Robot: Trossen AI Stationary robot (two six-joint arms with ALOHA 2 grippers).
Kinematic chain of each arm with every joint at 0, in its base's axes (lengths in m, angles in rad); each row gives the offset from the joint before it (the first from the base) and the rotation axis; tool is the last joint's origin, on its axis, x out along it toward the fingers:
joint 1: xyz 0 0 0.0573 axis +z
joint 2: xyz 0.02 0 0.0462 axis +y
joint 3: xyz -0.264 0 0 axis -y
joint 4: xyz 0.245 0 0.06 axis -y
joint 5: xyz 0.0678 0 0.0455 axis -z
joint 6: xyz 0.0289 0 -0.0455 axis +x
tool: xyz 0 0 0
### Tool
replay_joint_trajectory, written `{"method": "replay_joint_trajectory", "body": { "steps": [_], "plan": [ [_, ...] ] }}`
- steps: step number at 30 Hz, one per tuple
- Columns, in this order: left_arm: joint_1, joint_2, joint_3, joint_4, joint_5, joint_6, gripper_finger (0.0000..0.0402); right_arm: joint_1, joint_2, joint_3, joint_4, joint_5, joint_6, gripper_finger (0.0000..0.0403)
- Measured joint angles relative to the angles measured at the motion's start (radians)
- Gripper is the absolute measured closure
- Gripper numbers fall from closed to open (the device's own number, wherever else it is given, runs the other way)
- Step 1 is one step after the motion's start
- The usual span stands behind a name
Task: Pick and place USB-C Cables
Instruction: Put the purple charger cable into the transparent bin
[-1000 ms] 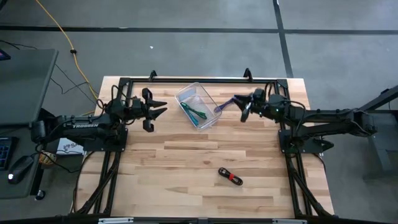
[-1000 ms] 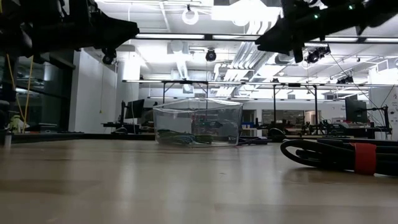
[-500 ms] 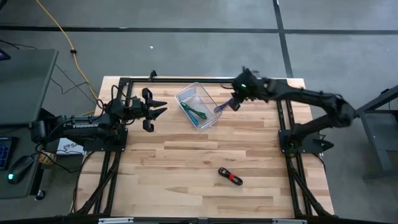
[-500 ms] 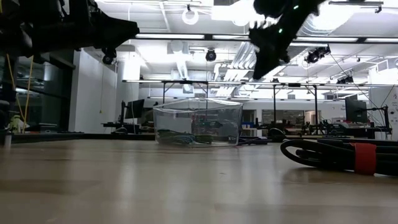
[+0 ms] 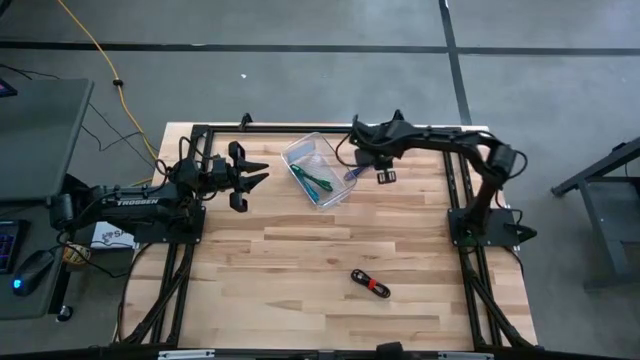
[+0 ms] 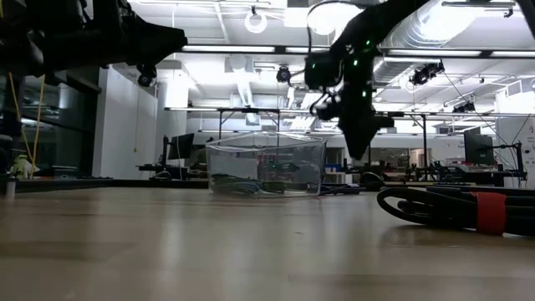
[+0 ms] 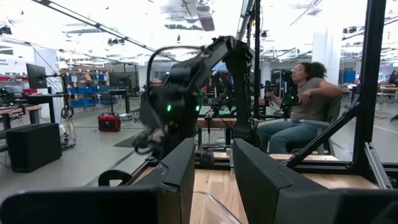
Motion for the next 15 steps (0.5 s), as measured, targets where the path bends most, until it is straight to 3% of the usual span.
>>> {"method": "replay_joint_trajectory", "body": {
  "steps": [7,15],
  "plan": [
    [0.0,0.0,0.0,0.0,0.0,0.0,0.0312,-0.001,0.104,0.0,0.072,0.021,-0.155,0.0304],
    [0.0,0.0,0.0,0.0,0.0,0.0,0.0312,-0.002,0.138,0.0,0.16,0.02,-0.197,0.0304]
  ]
}}
